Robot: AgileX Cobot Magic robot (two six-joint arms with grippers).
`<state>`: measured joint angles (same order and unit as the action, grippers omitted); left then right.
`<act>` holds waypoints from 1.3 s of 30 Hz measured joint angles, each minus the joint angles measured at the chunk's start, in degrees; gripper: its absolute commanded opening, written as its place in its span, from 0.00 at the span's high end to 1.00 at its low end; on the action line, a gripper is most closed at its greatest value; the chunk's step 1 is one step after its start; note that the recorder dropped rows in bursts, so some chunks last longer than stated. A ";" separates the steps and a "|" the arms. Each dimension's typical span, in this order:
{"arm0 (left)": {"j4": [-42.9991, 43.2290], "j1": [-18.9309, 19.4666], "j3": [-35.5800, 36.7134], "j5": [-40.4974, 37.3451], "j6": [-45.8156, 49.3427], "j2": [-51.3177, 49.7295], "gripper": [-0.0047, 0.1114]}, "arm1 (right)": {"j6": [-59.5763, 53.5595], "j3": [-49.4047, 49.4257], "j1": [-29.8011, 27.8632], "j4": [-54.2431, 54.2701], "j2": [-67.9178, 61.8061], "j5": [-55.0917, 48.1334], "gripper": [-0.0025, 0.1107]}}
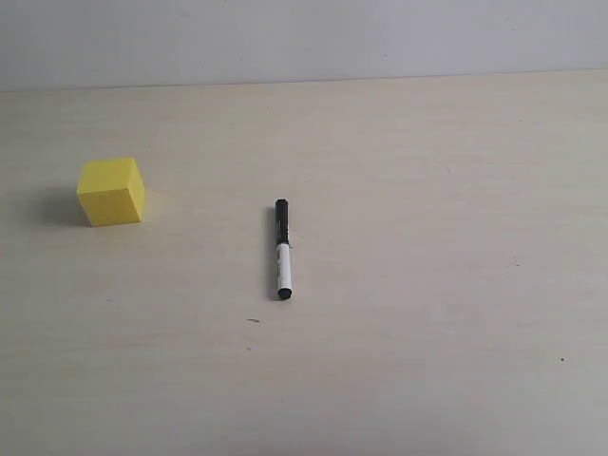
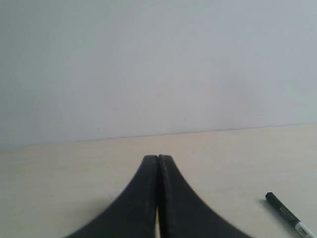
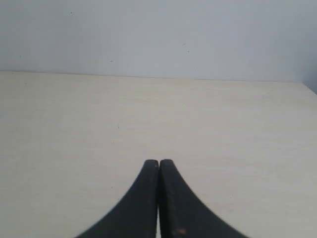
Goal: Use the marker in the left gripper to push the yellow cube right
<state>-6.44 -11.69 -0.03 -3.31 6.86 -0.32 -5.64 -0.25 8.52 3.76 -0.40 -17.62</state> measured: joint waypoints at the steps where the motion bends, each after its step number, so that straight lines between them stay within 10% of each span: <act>1: 0.00 0.00 0.00 0.17 0.00 0.00 0.96 | 0.00 0.00 0.00 0.00 0.00 0.00 0.98; 19: -5.05 0.00 0.09 31.96 -26.86 -0.12 0.96 | 0.00 0.00 0.00 0.00 0.00 -0.11 0.98; 23: -7.28 0.00 -8.74 36.23 -28.71 -4.39 0.96 | 0.00 0.00 0.00 0.00 0.00 -0.11 0.98; 33: -7.87 0.00 -55.16 -10.87 -18.78 -46.04 0.96 | 0.00 0.00 0.00 0.00 0.00 -0.11 0.98; 39: -7.67 -0.88 -69.53 -43.02 -14.40 -71.11 0.96 | 0.00 0.00 0.00 0.00 0.00 -0.11 0.98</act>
<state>-14.10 -12.56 -69.56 -46.33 -7.54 -71.43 -5.64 -0.25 8.52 3.76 -0.40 -17.73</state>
